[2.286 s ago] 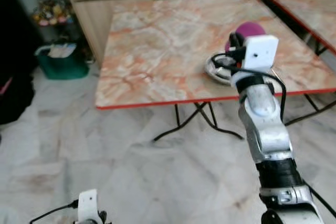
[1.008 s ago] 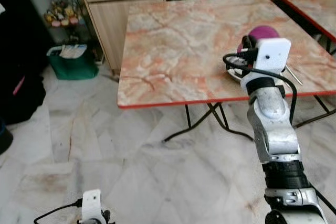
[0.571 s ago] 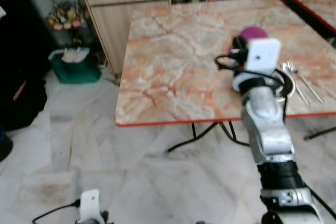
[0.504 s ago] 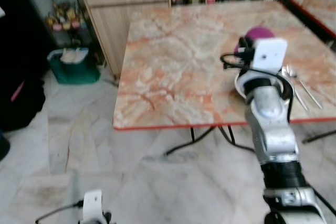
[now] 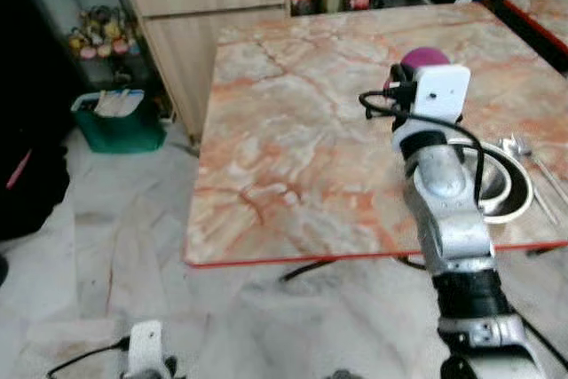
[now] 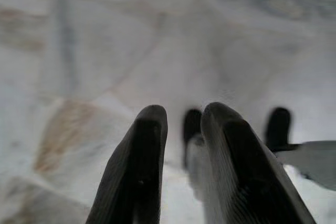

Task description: Setting the table

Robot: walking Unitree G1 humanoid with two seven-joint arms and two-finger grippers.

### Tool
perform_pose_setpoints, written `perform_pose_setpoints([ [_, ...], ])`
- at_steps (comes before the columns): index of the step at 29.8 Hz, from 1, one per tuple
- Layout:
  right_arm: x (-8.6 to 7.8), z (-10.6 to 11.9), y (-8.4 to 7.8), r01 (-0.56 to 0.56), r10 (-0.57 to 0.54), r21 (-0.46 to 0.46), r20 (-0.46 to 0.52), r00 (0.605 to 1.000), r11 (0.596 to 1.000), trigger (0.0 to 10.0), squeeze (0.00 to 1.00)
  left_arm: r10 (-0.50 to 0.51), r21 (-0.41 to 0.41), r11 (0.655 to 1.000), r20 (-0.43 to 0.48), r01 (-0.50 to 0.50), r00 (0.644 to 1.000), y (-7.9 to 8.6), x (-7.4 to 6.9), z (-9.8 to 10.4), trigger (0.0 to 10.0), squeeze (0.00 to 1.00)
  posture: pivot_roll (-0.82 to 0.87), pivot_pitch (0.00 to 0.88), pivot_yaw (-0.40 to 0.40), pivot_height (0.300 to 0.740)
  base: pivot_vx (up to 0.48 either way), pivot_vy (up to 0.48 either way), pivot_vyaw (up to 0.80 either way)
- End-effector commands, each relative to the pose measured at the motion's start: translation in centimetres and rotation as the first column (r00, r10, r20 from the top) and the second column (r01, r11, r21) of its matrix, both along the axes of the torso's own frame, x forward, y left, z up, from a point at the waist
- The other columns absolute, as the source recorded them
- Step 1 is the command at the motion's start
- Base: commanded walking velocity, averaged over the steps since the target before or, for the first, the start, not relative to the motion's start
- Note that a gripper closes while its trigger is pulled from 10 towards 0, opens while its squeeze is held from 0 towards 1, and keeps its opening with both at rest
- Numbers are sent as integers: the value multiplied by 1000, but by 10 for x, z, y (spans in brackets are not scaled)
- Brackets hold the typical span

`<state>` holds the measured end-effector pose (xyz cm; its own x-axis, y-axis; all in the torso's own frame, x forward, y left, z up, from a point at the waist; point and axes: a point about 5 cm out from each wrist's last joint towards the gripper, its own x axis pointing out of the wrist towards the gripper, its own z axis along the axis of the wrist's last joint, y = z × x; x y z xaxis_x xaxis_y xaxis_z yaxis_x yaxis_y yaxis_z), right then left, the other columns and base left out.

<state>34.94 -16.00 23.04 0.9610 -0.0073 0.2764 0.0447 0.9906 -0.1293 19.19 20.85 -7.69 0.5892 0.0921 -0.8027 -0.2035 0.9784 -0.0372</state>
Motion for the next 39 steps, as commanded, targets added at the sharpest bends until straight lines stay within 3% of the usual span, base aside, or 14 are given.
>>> perform_pose_setpoints([
  [1,-1,6,9,-28,28,1,17,999,1000,10000,0,3,23,1000,-25,-3,1000,10,-7,-2,10000,0,-108,109,33,740,398,0,0],
  [9,-1,3,8,-26,26,-4,-4,1000,1000,10000,0,0,21,1000,-26,0,1000,9,-7,-2,10000,0,-110,110,33,740,381,0,0],
  [28,1,-8,9,-51,55,43,-121,991,998,10000,0,-3,12,1000,-32,3,999,8,-7,-2,10000,0,-113,111,30,740,0,0,0],
  [36,9,-22,13,-36,77,144,-290,954,989,10000,0,2,14,1000,-33,-1,999,8,-7,-2,10000,0,-111,112,29,740,0,0,0],
  [39,9,-27,11,-25,71,142,-333,940,990,10000,0,4,14,1000,-34,-3,999,8,-7,-2,10000,0,-111,112,28,740,0,0,0],
])
